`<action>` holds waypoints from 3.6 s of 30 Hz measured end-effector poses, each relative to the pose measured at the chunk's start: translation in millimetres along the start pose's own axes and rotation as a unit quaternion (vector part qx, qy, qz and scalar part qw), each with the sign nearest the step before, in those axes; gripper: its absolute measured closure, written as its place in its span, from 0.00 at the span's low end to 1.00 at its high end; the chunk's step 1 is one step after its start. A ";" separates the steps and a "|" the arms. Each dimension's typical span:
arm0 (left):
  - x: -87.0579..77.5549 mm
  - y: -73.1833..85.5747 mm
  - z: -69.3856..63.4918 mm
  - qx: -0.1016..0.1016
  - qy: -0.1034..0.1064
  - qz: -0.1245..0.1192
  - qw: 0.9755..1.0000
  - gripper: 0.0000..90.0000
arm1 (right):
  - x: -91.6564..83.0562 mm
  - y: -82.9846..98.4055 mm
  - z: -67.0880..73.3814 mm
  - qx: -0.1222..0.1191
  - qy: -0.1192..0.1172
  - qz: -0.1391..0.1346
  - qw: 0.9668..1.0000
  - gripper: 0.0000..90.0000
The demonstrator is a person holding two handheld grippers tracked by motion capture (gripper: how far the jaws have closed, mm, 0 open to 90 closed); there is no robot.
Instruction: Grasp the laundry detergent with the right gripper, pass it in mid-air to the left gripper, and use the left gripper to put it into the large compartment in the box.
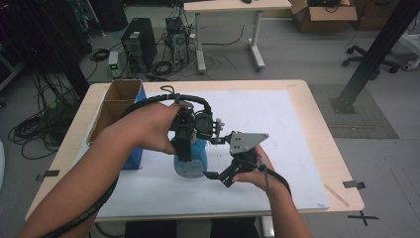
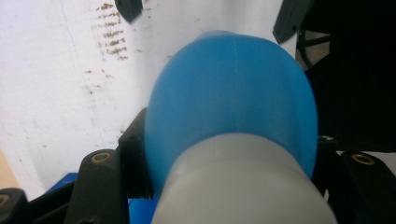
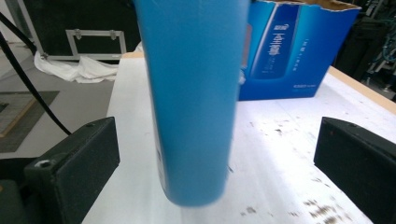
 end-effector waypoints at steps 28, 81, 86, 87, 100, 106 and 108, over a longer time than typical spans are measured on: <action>-39.9 16.6 10.6 -0.209 -0.007 -0.052 0.977 0.42 | -78.1 14.1 -48.9 -0.033 0.037 0.133 0.990 0.01; -170.9 160.8 43.1 -0.573 0.000 -0.126 0.810 0.42 | -116.1 19.6 -81.6 -0.062 0.066 0.253 0.963 0.02; -175.0 178.0 46.8 -0.596 -0.004 -0.127 0.793 0.42 | -117.8 21.2 -83.2 -0.062 0.069 0.255 0.963 0.02; -176.0 181.1 47.5 -0.599 -0.004 -0.129 0.790 0.42 | -118.2 21.2 -83.6 -0.061 0.068 0.255 0.963 0.02; -174.2 214.9 59.1 -0.664 -0.023 -0.147 0.733 0.42 | -119.2 17.6 -87.8 -0.067 0.068 0.268 0.959 0.02; -167.0 225.3 65.5 -0.687 -0.051 -0.137 0.712 0.42 | -126.4 15.2 -88.3 -0.070 0.072 0.270 0.958 0.02; -165.3 228.7 66.6 -0.688 -0.051 -0.139 0.710 0.42 | -128.3 15.7 -88.5 -0.069 0.072 0.273 0.957 0.02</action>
Point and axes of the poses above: each handheld gripper's, and its own axes: x roughly forward along the jaws, y roughly out of its underside, z roughly to its left, the point moved 2 cm from there along x, roughly forward along the jaws, and after that the axes turned 13 degrees about y, right-handed, at the moved point
